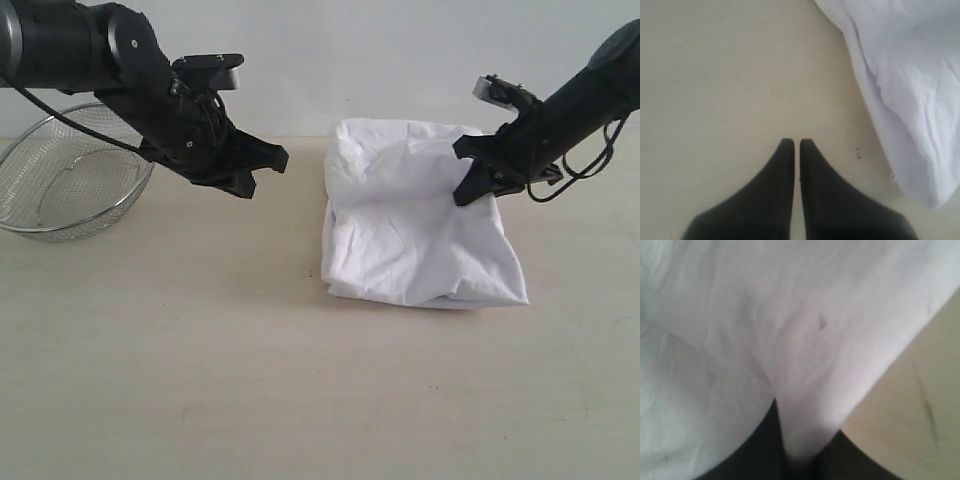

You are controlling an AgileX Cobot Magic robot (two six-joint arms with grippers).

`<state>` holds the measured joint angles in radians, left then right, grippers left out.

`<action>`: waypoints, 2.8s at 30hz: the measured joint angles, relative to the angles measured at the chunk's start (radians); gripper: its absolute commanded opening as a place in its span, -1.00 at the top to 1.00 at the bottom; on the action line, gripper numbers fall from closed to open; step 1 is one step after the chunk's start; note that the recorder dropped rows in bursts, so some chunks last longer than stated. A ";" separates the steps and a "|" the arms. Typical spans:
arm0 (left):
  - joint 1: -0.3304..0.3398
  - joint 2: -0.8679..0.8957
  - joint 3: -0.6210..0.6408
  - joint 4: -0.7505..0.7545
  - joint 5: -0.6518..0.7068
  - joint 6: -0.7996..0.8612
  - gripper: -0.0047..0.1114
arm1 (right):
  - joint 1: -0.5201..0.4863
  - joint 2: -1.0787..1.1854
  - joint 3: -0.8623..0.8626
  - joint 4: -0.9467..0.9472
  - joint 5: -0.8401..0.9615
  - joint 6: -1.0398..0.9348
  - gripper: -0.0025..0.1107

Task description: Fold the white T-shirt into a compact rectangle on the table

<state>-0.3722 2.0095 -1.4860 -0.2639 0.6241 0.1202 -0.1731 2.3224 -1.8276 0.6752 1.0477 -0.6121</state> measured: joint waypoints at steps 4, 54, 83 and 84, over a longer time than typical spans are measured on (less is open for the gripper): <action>0.000 0.000 0.000 -0.006 0.005 0.011 0.84 | -0.048 0.029 -0.078 -0.058 0.052 0.022 0.96; 0.034 -0.068 0.000 -0.074 0.029 0.071 0.84 | -0.155 0.200 -0.329 -0.174 0.147 0.026 0.96; 0.105 -0.093 0.078 -0.088 -0.006 0.090 0.84 | -0.110 0.198 -0.336 -0.251 0.091 0.122 -0.09; 0.105 -0.093 0.078 -0.088 -0.004 0.091 0.84 | -0.106 0.193 -0.336 -0.258 0.089 0.145 -0.02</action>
<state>-0.2676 1.9163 -1.4078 -0.3515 0.6198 0.2113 -0.2795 2.5156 -2.1633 0.4175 1.1364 -0.4668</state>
